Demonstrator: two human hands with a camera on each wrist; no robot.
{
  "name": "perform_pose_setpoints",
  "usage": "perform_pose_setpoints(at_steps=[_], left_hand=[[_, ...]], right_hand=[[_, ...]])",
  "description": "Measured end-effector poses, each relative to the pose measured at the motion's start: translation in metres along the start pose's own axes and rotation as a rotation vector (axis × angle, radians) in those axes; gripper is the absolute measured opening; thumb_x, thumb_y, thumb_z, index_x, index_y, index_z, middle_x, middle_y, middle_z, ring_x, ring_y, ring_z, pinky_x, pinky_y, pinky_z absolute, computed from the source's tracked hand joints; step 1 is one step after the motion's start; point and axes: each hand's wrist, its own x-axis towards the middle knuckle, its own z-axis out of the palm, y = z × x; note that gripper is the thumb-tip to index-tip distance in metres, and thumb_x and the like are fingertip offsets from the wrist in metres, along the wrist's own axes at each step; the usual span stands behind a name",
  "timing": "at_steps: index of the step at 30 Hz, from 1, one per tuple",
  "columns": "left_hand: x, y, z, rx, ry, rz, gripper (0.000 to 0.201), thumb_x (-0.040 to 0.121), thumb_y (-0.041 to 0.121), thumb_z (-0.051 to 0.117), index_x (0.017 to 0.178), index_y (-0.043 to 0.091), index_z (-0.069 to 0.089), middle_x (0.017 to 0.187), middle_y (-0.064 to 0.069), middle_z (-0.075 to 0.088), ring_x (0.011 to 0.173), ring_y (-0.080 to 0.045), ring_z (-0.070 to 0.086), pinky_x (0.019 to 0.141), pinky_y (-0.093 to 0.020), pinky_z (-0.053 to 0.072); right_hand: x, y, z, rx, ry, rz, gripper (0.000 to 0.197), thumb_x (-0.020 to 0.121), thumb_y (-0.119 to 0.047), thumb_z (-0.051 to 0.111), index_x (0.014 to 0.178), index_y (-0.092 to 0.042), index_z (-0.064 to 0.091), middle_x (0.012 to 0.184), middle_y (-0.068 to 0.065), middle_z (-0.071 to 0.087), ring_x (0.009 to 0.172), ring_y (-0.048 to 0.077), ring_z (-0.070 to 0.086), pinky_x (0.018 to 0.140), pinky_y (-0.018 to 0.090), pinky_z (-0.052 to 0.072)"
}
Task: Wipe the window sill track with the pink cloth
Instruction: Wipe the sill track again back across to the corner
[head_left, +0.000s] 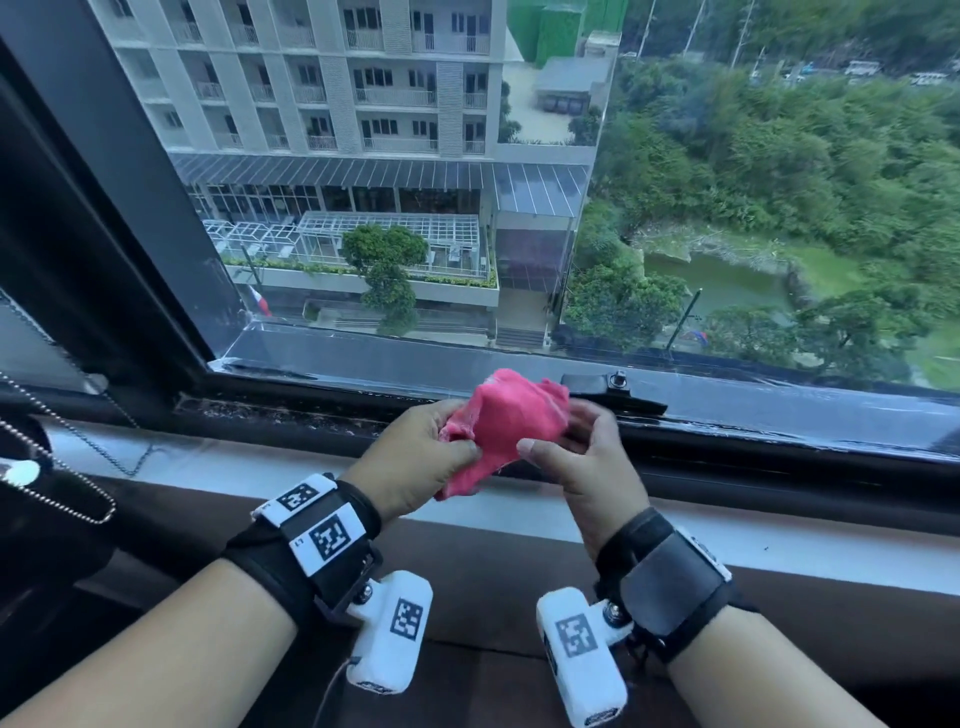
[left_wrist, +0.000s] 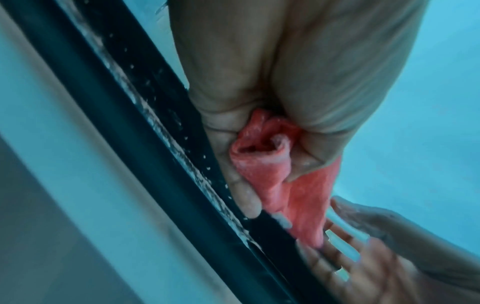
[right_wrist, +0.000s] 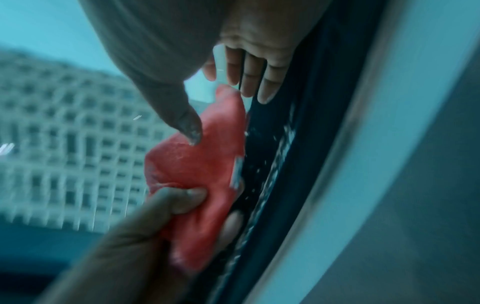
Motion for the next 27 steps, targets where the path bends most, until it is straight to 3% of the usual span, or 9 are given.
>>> perform_pose_setpoints(at_steps=[2, 4, 6, 9, 12, 15, 18, 24, 27], left_hand=[[-0.001, 0.004, -0.004, 0.136, -0.057, -0.031, 0.012, 0.077, -0.004, 0.051, 0.083, 0.003, 0.060, 0.070, -0.009, 0.058, 0.064, -0.021, 0.059, 0.076, -0.054, 0.060], [-0.002, 0.010, -0.003, 0.203, -0.102, -0.035, 0.018, 0.071, 0.000, 0.053, 0.085, 0.007, 0.063, 0.070, -0.006, 0.060, 0.062, -0.021, 0.061, 0.069, -0.044, 0.060], [0.003, 0.009, -0.003, 0.187, -0.023, -0.039, 0.036, 0.068, 0.004, 0.061, 0.103, 0.013, 0.065, 0.085, -0.008, 0.069, 0.071, -0.026, 0.069, 0.064, -0.035, 0.059], [0.008, -0.001, -0.005, -0.166, 0.099, -0.045, 0.056, 0.067, 0.007, 0.078, 0.119, 0.011, 0.057, 0.111, -0.012, 0.068, 0.089, -0.020, 0.069, 0.071, -0.032, 0.058], [-0.001, -0.007, 0.001, -0.563, 0.075, -0.036, 0.038, 0.081, -0.001, 0.070, 0.117, 0.003, 0.058, 0.105, -0.011, 0.069, 0.086, -0.016, 0.067, 0.070, -0.026, 0.056], [-0.006, -0.015, 0.009, -0.607, 0.129, -0.079, 0.027, 0.094, 0.005, 0.058, 0.120, 0.010, 0.060, 0.108, -0.012, 0.071, 0.087, -0.022, 0.069, 0.070, -0.035, 0.059], [-0.006, -0.024, 0.007, -0.492, 0.262, -0.061, 0.025, 0.098, 0.007, 0.053, 0.119, 0.019, 0.060, 0.108, -0.010, 0.072, 0.090, -0.025, 0.070, 0.069, -0.042, 0.059], [-0.024, -0.045, -0.029, -0.240, 0.625, -0.080, 0.022, 0.086, 0.014, 0.060, 0.101, 0.027, 0.068, 0.095, -0.004, 0.075, 0.096, -0.031, 0.070, 0.087, -0.054, 0.056], [-0.040, -0.051, -0.047, -0.221, 0.725, -0.102, 0.024, 0.077, 0.014, 0.060, 0.094, 0.029, 0.067, 0.088, -0.001, 0.075, 0.090, -0.027, 0.071, 0.084, -0.051, 0.058]], right_hand=[[0.007, -0.001, -0.009, -0.397, -0.054, -0.248, 0.089, 0.065, -0.020, 0.078, 0.141, -0.027, 0.032, 0.135, -0.004, 0.038, 0.121, 0.010, 0.047, 0.099, 0.025, 0.042], [0.013, -0.003, -0.009, -0.548, -0.227, -0.323, 0.080, 0.070, -0.012, 0.073, 0.140, -0.033, 0.040, 0.133, -0.008, 0.046, 0.122, 0.011, 0.048, 0.105, 0.032, 0.041], [0.018, -0.005, -0.005, -0.487, -0.304, -0.229, 0.049, 0.074, -0.004, 0.065, 0.115, -0.031, 0.062, 0.109, -0.002, 0.066, 0.100, 0.015, 0.063, 0.094, 0.043, 0.051], [0.018, -0.009, 0.000, -0.294, -0.230, -0.132, 0.026, 0.078, -0.002, 0.063, 0.088, -0.026, 0.064, 0.086, 0.009, 0.069, 0.080, 0.024, 0.064, 0.077, 0.050, 0.056], [0.017, -0.011, 0.011, 0.032, -0.241, 0.021, 0.018, 0.083, 0.002, 0.064, 0.094, -0.012, 0.059, 0.097, 0.018, 0.064, 0.092, 0.035, 0.063, 0.083, 0.063, 0.052], [0.014, -0.008, 0.027, 0.073, -0.261, 0.072, 0.016, 0.085, 0.003, 0.064, 0.096, -0.005, 0.055, 0.096, 0.021, 0.062, 0.094, 0.039, 0.062, 0.086, 0.067, 0.048], [0.015, -0.005, 0.028, -0.171, -0.308, -0.028, 0.017, 0.076, -0.018, 0.074, 0.090, -0.017, 0.064, 0.092, 0.017, 0.069, 0.092, 0.040, 0.066, 0.082, 0.057, 0.054], [0.019, -0.015, 0.011, -0.732, -0.245, -0.352, 0.015, 0.087, -0.022, 0.067, 0.101, -0.026, 0.063, 0.098, -0.008, 0.064, 0.088, 0.002, 0.062, 0.074, 0.016, 0.049], [0.018, -0.020, 0.015, -0.801, -0.253, -0.406, 0.013, 0.089, -0.024, 0.064, 0.102, -0.025, 0.063, 0.103, -0.013, 0.061, 0.097, 0.002, 0.059, 0.078, 0.024, 0.053]])
